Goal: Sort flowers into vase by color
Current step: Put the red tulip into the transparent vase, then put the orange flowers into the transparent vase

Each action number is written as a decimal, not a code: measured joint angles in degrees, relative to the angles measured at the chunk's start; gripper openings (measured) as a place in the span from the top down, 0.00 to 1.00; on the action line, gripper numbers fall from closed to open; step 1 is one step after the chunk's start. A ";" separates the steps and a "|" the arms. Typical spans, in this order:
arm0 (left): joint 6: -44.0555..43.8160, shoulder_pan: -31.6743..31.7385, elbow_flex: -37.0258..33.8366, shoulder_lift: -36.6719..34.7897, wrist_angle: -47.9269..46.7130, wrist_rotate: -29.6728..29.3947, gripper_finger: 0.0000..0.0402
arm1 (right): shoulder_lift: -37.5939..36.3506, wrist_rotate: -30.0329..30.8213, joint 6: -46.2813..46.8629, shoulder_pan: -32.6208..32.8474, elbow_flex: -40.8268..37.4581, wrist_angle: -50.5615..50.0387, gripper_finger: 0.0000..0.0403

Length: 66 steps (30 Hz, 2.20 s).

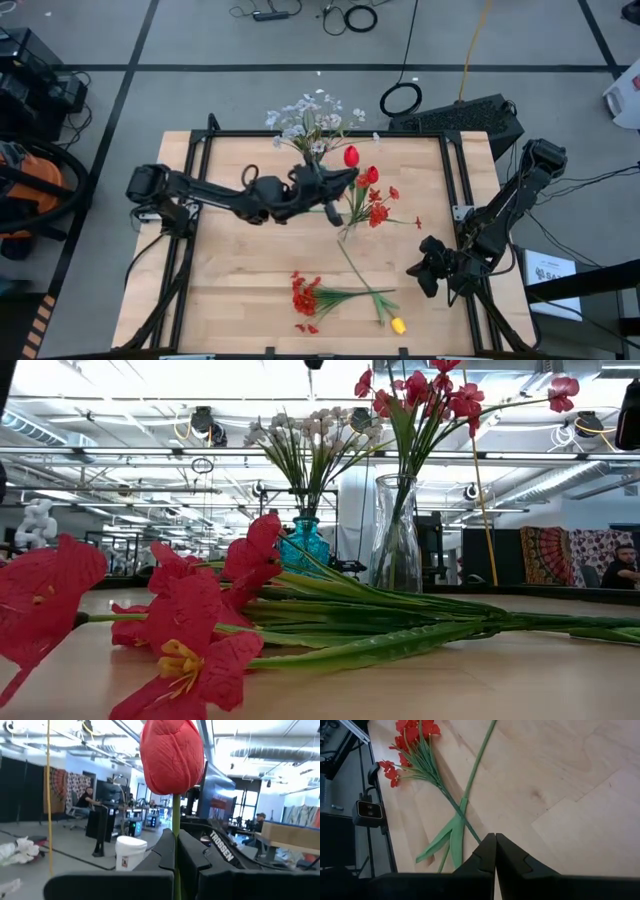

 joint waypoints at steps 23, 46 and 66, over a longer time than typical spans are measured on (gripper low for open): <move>5.68 0.10 0.07 -0.95 -5.04 0.56 0.99 | 0.00 -0.26 -0.39 0.00 -0.02 -0.02 1.00; -4.04 -0.61 -0.42 9.07 -7.63 2.12 0.95 | 0.02 -0.09 0.02 0.00 -0.02 0.33 1.00; -1.44 -3.38 -0.42 1.10 -26.24 -4.58 0.69 | 0.02 0.26 1.33 -0.04 -0.02 0.37 1.00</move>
